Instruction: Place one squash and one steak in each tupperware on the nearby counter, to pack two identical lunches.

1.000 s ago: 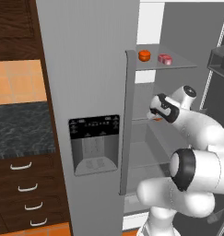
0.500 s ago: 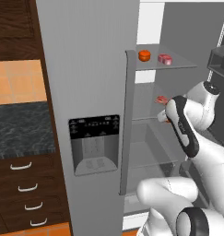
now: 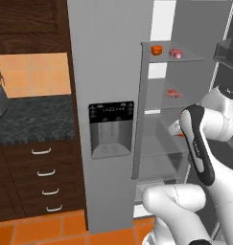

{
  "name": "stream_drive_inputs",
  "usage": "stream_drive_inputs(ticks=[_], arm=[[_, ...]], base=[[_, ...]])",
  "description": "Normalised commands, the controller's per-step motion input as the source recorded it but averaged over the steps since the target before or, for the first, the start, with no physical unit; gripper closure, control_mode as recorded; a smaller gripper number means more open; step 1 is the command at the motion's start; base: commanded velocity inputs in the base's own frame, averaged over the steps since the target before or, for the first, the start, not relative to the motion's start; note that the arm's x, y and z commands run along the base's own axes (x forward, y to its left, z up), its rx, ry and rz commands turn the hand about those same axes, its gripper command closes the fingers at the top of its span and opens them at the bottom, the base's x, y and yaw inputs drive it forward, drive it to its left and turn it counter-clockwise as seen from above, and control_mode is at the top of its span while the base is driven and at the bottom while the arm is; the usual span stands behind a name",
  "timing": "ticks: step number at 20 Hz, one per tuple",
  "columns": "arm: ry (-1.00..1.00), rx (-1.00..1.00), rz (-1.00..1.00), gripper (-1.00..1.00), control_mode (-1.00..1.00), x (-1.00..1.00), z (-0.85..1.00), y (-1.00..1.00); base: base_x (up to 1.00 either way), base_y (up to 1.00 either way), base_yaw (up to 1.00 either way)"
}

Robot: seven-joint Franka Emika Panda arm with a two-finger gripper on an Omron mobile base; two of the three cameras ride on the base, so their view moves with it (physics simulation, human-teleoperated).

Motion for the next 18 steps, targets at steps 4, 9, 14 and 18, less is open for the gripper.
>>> stream_drive_inputs(ticks=[4,9,14,18], arm=[[0.00,0.00,0.00,1.00,1.00,0.00,0.00,0.00],[0.00,0.00,0.00,1.00,1.00,0.00,0.00,0.00],[0.00,0.00,0.00,1.00,1.00,0.00,0.00,0.00],[0.00,0.00,0.00,1.00,1.00,0.00,0.00,0.00]], base=[[-0.14,1.00,0.07],[0.08,1.00,0.00],[0.21,1.00,0.00],[0.34,1.00,-0.06]])
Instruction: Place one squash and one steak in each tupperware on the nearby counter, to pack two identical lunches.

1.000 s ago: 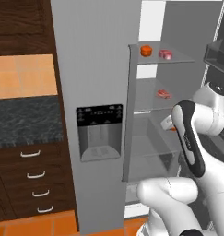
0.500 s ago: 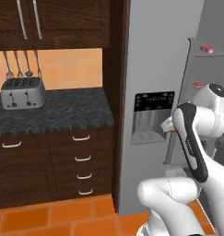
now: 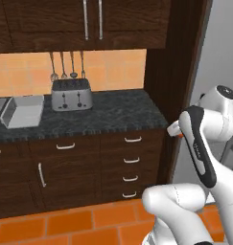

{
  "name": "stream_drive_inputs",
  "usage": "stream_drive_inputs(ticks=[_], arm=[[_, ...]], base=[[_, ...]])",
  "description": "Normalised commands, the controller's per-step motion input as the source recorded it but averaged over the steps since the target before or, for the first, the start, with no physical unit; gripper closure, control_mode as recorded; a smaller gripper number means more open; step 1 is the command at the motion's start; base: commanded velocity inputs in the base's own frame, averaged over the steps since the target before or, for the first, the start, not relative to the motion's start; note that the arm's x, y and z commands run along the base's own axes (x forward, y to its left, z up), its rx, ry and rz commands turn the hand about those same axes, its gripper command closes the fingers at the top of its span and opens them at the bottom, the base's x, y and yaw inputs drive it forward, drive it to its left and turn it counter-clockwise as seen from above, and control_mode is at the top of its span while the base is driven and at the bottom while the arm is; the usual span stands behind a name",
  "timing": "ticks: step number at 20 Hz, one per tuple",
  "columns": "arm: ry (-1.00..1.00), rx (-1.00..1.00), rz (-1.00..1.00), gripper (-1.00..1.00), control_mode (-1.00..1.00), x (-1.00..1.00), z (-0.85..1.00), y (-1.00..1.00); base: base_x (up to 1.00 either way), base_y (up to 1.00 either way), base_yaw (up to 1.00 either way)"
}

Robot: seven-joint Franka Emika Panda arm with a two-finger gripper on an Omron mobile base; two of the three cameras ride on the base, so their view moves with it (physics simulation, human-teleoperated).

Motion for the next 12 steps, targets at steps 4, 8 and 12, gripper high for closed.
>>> stream_drive_inputs(ticks=[4,8,12], arm=[[0.00,0.00,0.00,1.00,1.00,0.00,0.00,0.00],[0.00,0.00,0.00,1.00,1.00,0.00,0.00,0.00],[0.00,0.00,0.00,1.00,1.00,0.00,0.00,0.00]], base=[[0.54,1.00,-0.10],[0.71,1.00,-0.10],[0.72,1.00,-0.09]])
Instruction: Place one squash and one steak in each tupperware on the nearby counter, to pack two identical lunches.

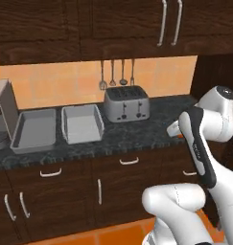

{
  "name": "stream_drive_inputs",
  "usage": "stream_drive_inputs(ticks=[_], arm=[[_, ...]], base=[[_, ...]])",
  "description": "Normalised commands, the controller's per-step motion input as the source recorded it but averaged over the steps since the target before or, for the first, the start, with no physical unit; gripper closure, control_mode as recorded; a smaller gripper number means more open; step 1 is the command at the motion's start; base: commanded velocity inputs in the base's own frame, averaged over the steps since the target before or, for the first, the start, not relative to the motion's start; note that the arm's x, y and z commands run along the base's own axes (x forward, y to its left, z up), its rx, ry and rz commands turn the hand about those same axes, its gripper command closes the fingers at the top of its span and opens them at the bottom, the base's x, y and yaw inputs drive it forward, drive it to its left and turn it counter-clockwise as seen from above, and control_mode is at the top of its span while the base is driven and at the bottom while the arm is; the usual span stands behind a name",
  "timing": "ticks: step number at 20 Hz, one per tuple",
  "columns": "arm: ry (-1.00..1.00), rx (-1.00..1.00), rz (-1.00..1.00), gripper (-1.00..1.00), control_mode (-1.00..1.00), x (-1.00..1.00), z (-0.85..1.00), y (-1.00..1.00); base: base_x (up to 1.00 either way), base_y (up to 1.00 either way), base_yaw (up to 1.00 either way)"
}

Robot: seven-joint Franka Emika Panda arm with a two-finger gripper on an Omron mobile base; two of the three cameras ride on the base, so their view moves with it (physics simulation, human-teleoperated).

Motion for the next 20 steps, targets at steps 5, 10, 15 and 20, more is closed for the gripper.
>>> stream_drive_inputs(ticks=[5,10,15,20], arm=[[0.00,0.00,0.00,1.00,1.00,0.00,0.00,0.00],[0.00,0.00,0.00,1.00,1.00,0.00,0.00,0.00],[0.00,-0.03,-0.01,1.00,-1.00,0.10,-0.13,0.20],[0.04,-0.03,0.00,1.00,-1.00,0.37,-0.59,0.44]], base=[[0.68,1.00,-0.09],[0.71,1.00,-0.08],[0.52,0.80,-0.06],[0.00,0.00,0.00]])
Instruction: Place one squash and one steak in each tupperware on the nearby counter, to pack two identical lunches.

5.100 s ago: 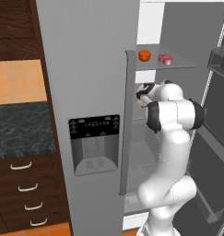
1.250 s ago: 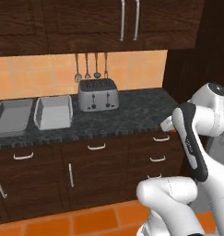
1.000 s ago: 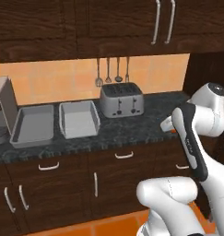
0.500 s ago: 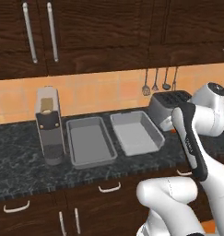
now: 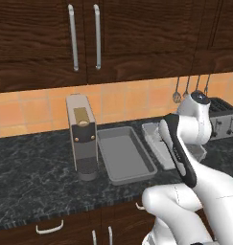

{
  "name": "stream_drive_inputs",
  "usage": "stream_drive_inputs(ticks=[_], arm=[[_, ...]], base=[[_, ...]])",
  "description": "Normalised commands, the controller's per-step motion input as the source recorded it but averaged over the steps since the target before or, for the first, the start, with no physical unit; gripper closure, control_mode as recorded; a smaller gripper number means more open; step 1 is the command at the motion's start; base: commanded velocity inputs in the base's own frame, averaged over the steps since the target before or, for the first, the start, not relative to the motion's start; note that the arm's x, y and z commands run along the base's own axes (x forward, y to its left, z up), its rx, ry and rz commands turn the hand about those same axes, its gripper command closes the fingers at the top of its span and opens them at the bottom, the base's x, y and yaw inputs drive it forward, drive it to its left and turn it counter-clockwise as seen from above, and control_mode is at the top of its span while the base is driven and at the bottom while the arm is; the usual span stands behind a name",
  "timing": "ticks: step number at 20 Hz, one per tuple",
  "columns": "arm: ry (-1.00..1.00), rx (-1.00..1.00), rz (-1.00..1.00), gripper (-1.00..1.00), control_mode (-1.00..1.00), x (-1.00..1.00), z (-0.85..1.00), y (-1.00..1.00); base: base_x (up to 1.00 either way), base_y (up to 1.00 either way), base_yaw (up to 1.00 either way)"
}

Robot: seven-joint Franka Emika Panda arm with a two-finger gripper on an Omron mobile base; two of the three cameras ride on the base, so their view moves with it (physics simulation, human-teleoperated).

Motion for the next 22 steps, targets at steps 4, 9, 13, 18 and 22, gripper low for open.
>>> stream_drive_inputs(ticks=[4,9,13,18,22], arm=[[0.01,0.00,0.00,1.00,-1.00,0.38,-0.65,0.50],[-0.04,0.04,0.00,1.00,-1.00,0.56,-0.53,0.98],[0.00,0.16,0.00,1.00,-1.00,0.64,-0.42,0.73],[0.04,0.05,0.00,1.00,-1.00,0.62,-0.27,0.18],[0.01,0.00,0.00,1.00,-1.00,0.47,-0.21,0.02]], base=[[0.00,0.00,0.00],[0.00,0.00,0.00],[0.00,0.00,0.00],[0.00,0.00,0.00],[0.00,0.00,0.00]])
